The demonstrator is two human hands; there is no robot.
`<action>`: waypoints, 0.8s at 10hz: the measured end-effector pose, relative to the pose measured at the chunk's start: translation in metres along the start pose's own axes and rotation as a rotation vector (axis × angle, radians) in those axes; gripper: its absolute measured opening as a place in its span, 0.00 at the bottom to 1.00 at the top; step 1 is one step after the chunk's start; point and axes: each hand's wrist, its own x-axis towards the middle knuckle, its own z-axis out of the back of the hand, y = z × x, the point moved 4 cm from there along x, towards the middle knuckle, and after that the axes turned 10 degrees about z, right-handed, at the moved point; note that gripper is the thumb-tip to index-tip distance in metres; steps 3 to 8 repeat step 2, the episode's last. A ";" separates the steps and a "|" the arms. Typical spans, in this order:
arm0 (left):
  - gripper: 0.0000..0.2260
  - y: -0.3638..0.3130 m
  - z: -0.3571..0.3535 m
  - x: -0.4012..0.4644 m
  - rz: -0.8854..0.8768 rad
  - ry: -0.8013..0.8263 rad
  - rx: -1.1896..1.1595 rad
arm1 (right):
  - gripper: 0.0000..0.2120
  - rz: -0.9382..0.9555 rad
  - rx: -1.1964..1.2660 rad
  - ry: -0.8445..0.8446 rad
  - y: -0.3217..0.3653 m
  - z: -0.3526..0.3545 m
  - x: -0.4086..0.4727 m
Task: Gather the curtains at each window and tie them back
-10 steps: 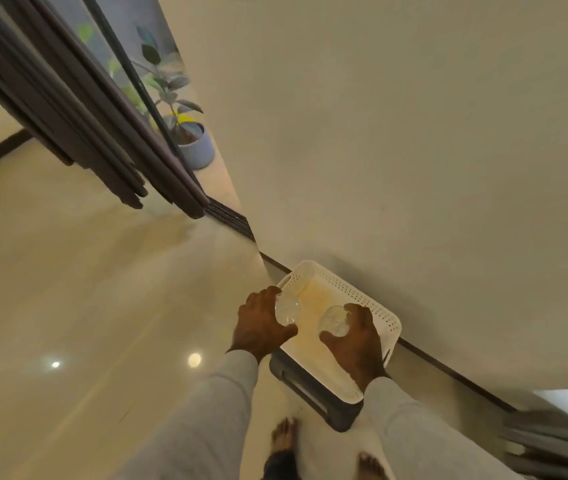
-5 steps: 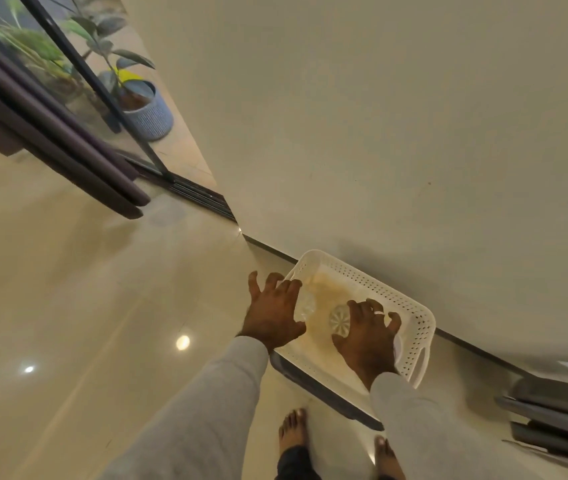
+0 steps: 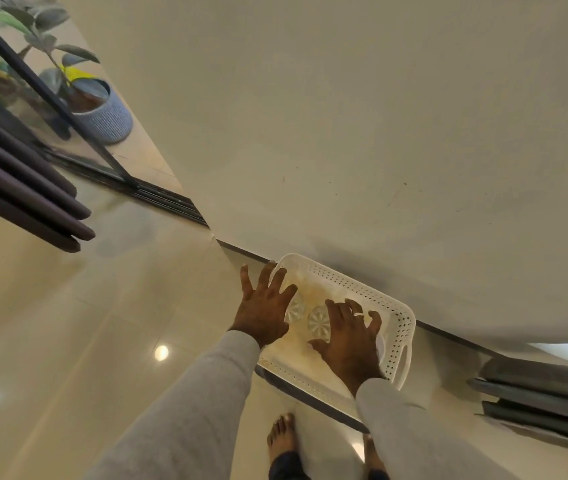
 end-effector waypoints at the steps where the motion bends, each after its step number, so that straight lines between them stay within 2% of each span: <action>1: 0.46 0.003 0.006 -0.009 0.002 -0.007 0.012 | 0.46 -0.002 0.018 -0.046 0.000 0.015 -0.011; 2: 0.45 0.005 0.028 -0.017 0.001 -0.031 0.024 | 0.44 -0.048 0.025 -0.099 -0.003 0.039 -0.023; 8: 0.45 0.005 0.028 -0.017 0.001 -0.031 0.024 | 0.44 -0.048 0.025 -0.099 -0.003 0.039 -0.023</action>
